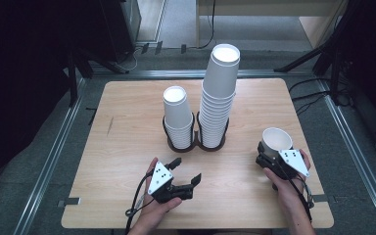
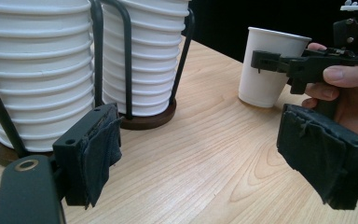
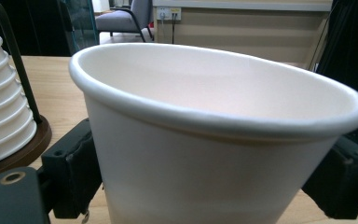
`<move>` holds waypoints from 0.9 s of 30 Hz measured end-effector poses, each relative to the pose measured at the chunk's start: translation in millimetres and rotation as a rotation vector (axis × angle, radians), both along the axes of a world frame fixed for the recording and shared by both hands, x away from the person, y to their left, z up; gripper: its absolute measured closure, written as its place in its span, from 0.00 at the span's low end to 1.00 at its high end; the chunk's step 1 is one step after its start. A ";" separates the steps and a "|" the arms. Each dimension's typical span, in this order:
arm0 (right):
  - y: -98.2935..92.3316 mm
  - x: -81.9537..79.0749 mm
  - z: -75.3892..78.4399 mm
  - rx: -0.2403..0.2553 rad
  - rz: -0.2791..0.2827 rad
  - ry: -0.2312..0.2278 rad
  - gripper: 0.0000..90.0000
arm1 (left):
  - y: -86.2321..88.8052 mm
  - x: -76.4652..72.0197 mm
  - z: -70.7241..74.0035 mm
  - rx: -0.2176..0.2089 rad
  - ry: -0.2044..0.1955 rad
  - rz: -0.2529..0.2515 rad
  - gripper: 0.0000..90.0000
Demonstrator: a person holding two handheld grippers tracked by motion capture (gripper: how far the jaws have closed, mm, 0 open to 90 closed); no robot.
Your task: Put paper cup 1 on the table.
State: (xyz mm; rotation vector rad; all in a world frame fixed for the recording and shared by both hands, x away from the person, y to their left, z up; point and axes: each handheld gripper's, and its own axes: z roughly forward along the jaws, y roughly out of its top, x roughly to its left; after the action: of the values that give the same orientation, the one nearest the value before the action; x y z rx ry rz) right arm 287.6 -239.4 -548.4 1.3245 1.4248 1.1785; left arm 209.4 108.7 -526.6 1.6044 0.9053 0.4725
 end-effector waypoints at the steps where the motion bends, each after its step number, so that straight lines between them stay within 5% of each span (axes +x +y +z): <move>1: 0.2 -0.1 0.0 0.001 0.002 0.001 0.13 | 0.1 0.0 0.0 0.000 0.000 0.000 0.15; 27: 6.8 -8.0 5.9 0.000 0.056 0.045 0.00 | 4.0 1.5 -0.5 -0.001 0.005 0.009 0.15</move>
State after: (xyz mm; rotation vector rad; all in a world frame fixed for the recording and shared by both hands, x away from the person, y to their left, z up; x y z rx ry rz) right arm 279.6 -232.6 -542.4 1.3258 1.5026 1.1925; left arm 210.9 112.7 -527.1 1.6014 0.9171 0.4746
